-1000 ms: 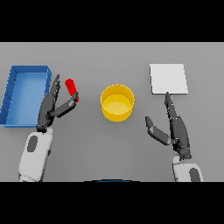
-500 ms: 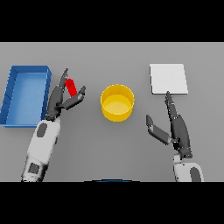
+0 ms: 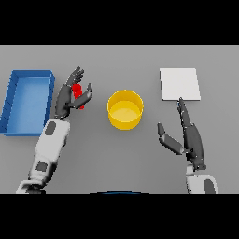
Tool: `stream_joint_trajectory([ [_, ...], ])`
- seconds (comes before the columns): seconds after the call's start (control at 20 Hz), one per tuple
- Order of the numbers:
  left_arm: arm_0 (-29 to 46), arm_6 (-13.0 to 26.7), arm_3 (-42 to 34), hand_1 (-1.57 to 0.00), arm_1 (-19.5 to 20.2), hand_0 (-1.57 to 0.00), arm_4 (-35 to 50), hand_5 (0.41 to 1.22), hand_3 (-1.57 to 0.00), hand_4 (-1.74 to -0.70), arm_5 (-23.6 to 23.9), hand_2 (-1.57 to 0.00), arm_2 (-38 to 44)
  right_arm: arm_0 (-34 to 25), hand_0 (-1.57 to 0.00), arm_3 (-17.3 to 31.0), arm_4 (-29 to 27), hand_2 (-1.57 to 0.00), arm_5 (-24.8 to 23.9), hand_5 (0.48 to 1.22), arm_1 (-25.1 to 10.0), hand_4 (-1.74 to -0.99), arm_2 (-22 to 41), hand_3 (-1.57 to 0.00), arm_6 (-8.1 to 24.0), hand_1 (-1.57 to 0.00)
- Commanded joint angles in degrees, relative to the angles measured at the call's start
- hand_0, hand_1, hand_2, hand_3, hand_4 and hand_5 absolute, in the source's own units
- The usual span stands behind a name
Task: Pick up the red beaker and tilt it to pour out 1 green nut into yellow bowl. Pick up the yellow bowl and place it on the metallic measuring scale.
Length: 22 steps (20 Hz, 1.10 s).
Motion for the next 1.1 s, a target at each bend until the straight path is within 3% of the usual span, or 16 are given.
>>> stream_joint_trajectory([
  [0.0, -0.76, 0.13, 0.99, -0.61, -0.44, -0.57, 0.19, 0.86, -0.42, -1.42, 0.75, -0.6, 0.49, -0.48, 0.0, 0.08, -0.25, 0.0, 0.08, 0.688, -0.08, -1.247, -0.23, 0.0, 0.61, 0.0],
  [0.15, -0.87, -4.66, 2.0, -1.08, -1.23, -1.06, -0.09, 1.036, -0.89, -1.57, 0.42, -1.07, 0.59, -0.85, 0.0, 0.0, -0.21, 0.0, 0.09, 0.693, -0.28, -1.24, -0.36, 0.0, 1.54, 0.0],
  [0.25, -1.31, -4.64, 2.6, -1.25, -1.35, -1.24, 0.6, 1.103, -1.11, -1.57, 0.27, -1.25, 0.97, -0.3, 0.0, 0.4, -0.31, 0.0, 0.26, 0.686, -0.04, -1.233, -0.15, 0.0, 0.93, 0.0],
  [0.4, -1.45, -4.68, 2.52, -1.41, -1.98, -1.4, 1.2, 1.127, -1.34, -1.65, 1.37, -1.41, 1.26, -1.23, 0.0, 0.69, -0.23, 0.0, 0.02, 0.677, -0.19, -1.207, -0.45, 0.0, 0.84, 0.0],
  [0.75, -2.98, 0.43, -3.83, -1.54, 1.69, -1.54, -1.44, 1.127, -1.52, -1.72, 0.76, -1.54, -2.48, -1.33, 0.0, 1.39, 3.03, 0.0, -1.49, 0.656, -0.25, -1.116, 0.57, 0.0, 0.36, 0.0],
  [1.05, -4.61, 8.28, -10.2, -1.56, 8.78, -1.56, -13.96, 1.132, -1.55, -1.74, -2.52, -1.56, -14.41, -0.42, 0.0, 0.68, 3.44, 0.0, -1.61, 0.663, -0.55, -1.092, 0.72, 0.0, -0.64, 0.0],
])
